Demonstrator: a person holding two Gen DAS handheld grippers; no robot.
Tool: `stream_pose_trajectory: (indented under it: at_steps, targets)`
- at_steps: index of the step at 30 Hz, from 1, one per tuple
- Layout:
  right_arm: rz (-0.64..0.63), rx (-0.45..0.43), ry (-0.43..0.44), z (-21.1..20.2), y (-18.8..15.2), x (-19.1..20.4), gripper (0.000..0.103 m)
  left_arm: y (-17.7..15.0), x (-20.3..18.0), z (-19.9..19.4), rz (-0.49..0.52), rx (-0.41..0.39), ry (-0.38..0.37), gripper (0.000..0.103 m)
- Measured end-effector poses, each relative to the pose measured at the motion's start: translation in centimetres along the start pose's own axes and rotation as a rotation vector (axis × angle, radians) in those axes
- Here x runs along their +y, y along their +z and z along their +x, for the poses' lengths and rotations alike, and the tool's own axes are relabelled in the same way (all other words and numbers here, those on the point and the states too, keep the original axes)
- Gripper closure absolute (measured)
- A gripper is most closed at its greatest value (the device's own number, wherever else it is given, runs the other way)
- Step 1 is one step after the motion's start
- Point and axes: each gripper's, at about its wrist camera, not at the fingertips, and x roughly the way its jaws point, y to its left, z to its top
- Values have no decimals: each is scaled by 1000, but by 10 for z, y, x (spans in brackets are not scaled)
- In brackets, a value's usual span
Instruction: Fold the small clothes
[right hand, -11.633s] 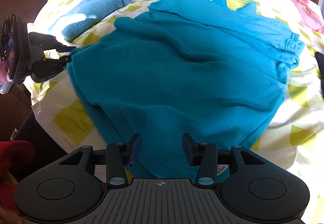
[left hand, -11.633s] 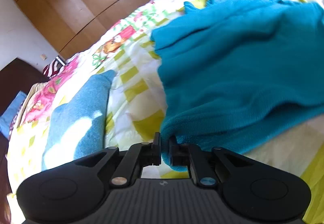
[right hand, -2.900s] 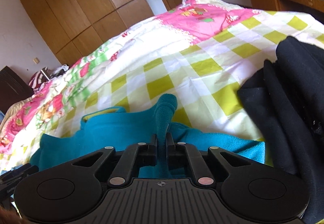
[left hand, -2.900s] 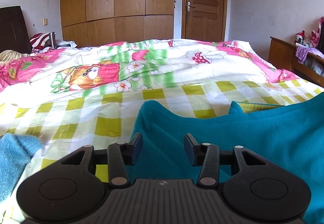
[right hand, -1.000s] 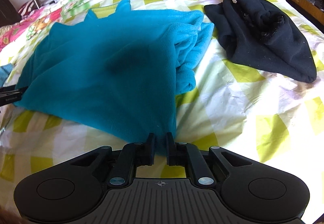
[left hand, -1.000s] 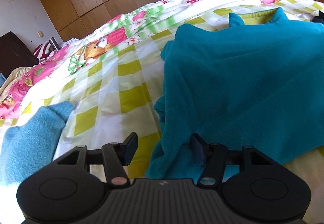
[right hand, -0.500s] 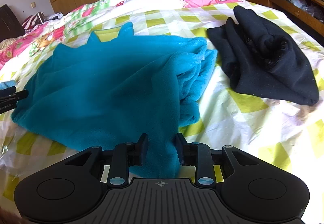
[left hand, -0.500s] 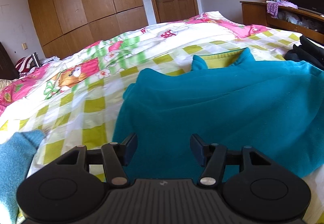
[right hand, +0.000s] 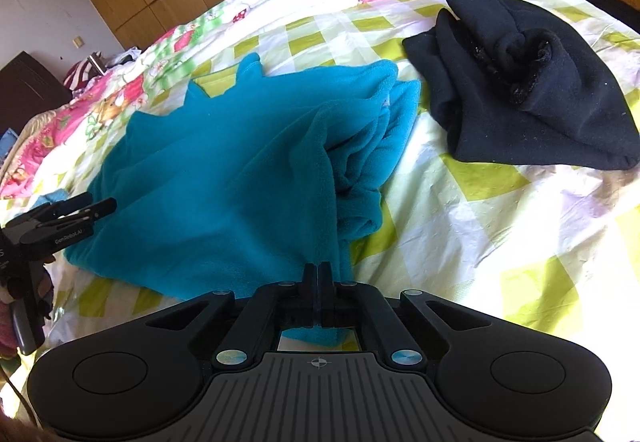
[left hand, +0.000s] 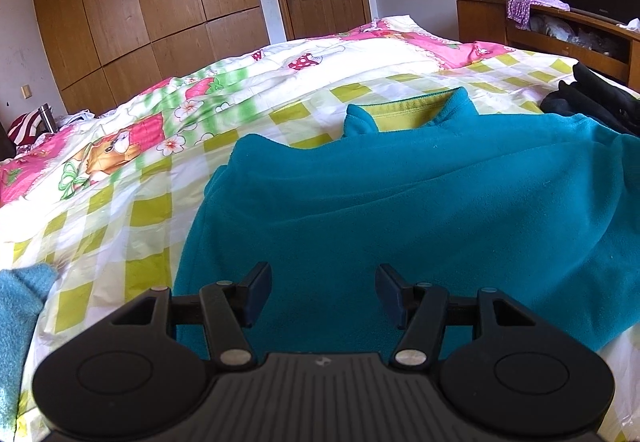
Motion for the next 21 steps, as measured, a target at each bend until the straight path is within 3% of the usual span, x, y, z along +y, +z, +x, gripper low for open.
stream_pose_trajectory:
  at_steps: [1, 2, 3, 5, 7, 11, 12, 13, 16, 19, 21]
  targets:
    - [2, -12, -7, 0, 0, -1, 103, 0, 0, -1, -4, 0, -4, 32]
    - [-1, -29, -21, 1, 1, 0, 93, 0, -1, -1, -8, -2, -7, 32]
    - [-8, -36, -29, 4, 2, 1, 92, 1, -1, -2, -8, -5, -8, 32]
    - [-15, -16, -7, 12, 3, 1, 81, 1, -2, -2, -5, -2, -9, 32]
    - [-25, 12, 8, 26, 3, 2, 78, 1, -3, -1, -3, 3, -8, 32]
    - [-27, 13, -1, 36, 1, 1, 80, 1, -2, 0, -6, 16, -15, 32]
    - [-23, 15, 4, 35, 1, 1, 83, 1, -3, -1, -3, 16, -13, 32]
    - [-19, 21, 15, 31, 1, 2, 93, 1, -4, -2, -1, 19, -12, 32]
    - [-16, 19, 65, 4, 0, 8, 98, -2, -5, -10, 3, 21, -11, 32]
    - [-96, 21, 52, -19, -4, 19, 98, -15, -9, 1, 17, 99, 5, 32]
    - [-74, 74, 11, -9, -8, 8, 98, -26, -10, 15, 11, 192, -4, 32]
